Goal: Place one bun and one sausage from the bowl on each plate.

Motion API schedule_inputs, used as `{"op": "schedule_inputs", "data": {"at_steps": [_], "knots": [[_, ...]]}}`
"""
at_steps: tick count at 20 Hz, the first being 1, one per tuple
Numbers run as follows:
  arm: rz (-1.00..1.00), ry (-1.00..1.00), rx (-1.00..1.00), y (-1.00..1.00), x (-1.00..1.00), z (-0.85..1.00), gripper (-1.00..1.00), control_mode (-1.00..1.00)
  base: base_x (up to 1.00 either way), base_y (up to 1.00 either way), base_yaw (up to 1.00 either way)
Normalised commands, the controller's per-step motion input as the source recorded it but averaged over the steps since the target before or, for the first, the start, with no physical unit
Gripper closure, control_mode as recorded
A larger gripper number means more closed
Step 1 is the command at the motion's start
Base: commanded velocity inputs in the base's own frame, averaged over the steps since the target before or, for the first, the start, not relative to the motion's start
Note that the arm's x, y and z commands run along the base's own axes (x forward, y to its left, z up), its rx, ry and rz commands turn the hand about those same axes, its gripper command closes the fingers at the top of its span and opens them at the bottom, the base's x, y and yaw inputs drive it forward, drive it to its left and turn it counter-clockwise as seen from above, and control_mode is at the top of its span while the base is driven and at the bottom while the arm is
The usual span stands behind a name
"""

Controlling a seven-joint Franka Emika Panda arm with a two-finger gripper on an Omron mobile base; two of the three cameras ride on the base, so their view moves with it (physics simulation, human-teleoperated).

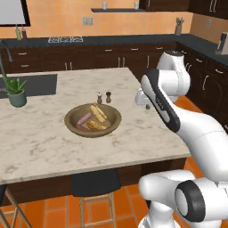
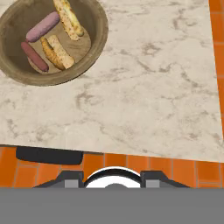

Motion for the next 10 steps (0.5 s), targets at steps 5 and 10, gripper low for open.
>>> {"op": "schedule_inputs", "data": {"at_steps": [5,10], "knots": [[0.0,0.0,0.0,0.21,0.2,0.0,-1.0,-1.0,0.0,0.0,0.0],[0.05,-0.03,-0.03,0.86,0.84,-0.31,-1.0,-1.0,0.0,0.0,0.0]]}}
